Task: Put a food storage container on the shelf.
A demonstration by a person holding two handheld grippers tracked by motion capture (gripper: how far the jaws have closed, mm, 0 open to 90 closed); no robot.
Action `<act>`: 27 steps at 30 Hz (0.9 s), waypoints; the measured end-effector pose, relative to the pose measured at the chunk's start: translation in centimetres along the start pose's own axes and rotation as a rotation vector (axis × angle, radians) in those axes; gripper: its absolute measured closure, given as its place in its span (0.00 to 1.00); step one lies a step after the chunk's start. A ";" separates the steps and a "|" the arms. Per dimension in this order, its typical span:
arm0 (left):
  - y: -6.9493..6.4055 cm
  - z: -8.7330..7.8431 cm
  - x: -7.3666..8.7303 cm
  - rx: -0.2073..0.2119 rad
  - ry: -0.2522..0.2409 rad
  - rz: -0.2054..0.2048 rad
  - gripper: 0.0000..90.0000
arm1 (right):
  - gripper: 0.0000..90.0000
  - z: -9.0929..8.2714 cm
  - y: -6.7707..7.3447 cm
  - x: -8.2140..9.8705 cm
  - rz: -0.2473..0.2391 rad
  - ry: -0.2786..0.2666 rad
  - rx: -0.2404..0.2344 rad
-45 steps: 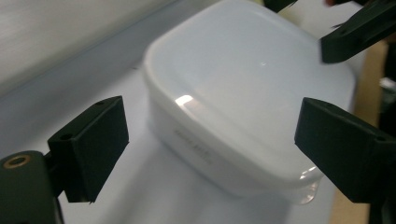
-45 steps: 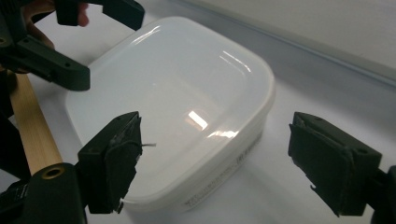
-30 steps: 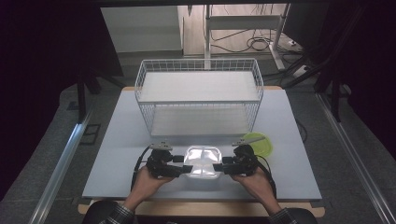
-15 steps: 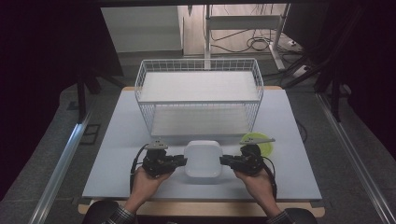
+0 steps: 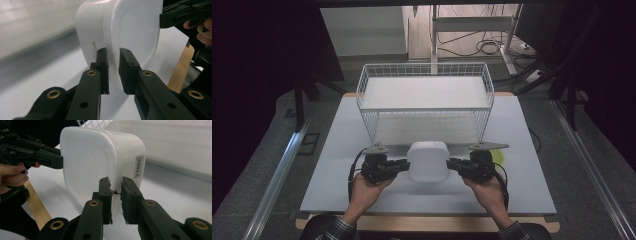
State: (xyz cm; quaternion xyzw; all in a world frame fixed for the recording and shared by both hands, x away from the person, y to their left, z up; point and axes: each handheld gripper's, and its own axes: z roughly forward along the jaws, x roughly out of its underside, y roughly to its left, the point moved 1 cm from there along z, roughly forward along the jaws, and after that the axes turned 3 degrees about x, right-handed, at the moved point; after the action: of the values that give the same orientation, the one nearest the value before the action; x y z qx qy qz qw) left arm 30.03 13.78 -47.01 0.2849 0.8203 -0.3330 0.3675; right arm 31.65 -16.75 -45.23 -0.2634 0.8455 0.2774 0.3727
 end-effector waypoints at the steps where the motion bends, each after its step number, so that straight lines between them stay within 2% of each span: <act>1: 0.0 0.0 0.0 0.000 0.000 0.000 0.88 | 0.88 0.0 0.0 0.0 0.000 0.000 0.000; 10: -0.3 -1.9 -3.3 -0.016 -0.046 0.038 0.88 | 0.88 -1.2 0.6 -3.0 -0.036 -0.064 -0.001; 16: -0.4 -2.7 -5.1 -0.028 -0.064 0.056 0.88 | 0.88 -1.7 0.8 -4.8 -0.060 -0.085 0.010; 27: -0.5 -4.3 -8.1 -0.044 -0.096 0.083 0.89 | 0.88 -2.3 1.0 -7.6 -0.073 -0.117 0.005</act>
State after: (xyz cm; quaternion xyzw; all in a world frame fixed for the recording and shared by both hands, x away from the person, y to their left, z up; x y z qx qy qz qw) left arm 32.50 14.92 -38.27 0.2941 0.7963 -0.3127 0.4262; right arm 34.36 -15.72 -37.75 -0.2764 0.8129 0.2762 0.4319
